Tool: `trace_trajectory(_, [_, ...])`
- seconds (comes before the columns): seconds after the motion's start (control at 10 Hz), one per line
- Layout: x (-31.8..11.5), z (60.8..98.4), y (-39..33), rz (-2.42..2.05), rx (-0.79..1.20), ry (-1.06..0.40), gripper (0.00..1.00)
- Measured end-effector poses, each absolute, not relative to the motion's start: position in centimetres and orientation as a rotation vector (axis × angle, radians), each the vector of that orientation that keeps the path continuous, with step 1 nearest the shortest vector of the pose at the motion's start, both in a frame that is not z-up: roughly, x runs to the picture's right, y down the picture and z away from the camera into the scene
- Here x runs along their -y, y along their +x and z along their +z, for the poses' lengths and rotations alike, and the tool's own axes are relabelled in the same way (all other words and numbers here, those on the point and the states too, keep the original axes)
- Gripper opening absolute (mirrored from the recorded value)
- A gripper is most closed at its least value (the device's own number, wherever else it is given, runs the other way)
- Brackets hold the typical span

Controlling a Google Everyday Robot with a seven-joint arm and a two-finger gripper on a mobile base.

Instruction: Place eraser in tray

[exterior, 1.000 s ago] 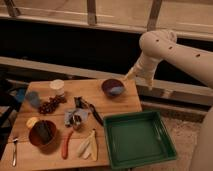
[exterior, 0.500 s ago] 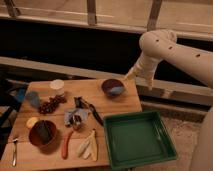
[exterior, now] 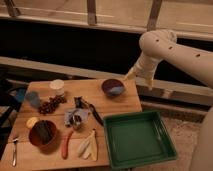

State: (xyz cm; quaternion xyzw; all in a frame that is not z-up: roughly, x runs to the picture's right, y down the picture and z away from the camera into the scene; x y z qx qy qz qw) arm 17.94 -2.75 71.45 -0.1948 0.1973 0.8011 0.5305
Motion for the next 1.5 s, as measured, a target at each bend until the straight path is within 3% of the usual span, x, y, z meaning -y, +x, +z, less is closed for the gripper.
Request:
trace_trajectory(1.0, [3.0, 71.2, 17.3, 1.859, -0.448, -0.463, 0.8])
trace_trajectory(1.5, [4.9, 69.5, 6.4, 1.633, -0.303, -0.487, 0.8])
